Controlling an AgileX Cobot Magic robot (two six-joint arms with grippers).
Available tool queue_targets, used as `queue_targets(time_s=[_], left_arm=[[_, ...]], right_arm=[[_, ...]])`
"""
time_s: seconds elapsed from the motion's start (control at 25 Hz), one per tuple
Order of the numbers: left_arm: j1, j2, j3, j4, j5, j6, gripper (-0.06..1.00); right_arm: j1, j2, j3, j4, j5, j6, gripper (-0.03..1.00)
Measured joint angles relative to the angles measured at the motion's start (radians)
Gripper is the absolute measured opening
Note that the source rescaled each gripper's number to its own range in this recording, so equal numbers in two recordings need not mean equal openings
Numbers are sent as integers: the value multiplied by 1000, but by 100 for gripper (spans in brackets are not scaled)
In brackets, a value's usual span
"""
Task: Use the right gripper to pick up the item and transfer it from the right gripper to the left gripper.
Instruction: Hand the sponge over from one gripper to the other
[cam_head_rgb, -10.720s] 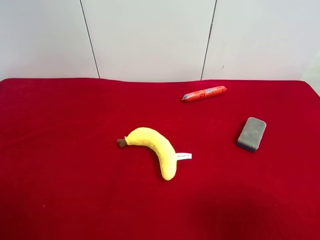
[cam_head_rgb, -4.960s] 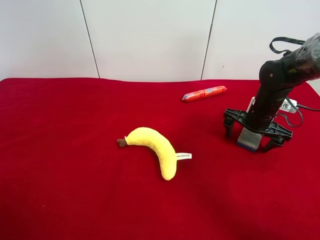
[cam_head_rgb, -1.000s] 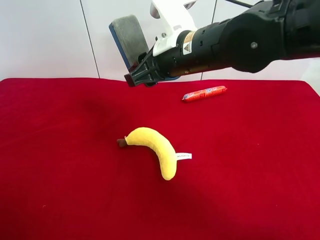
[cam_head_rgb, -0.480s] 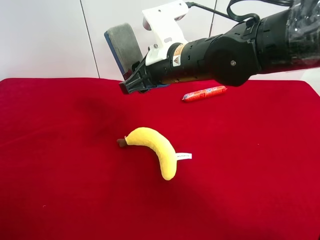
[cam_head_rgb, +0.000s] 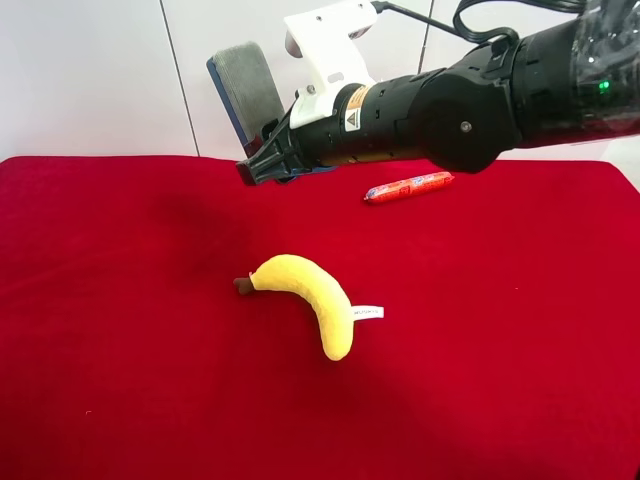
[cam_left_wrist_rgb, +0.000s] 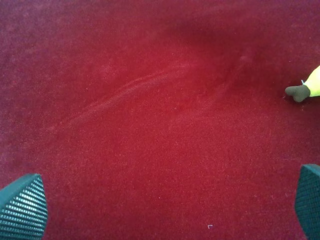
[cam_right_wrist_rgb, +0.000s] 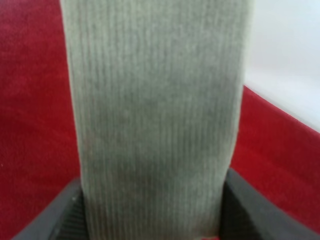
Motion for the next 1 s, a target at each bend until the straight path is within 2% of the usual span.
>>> queue_targets(time_s=[0.76,0.88,1.0], left_arm=[[0,0,0,-1,0,-6,100],[0,0,-3,-34,-21,-8,100],[0,18,-12,-141,-130,3,100]], right_arm=[[0,0,0,0,0,0,0],[0,0,0,0,0,0,0],[0,0,0,0,0,0,0]])
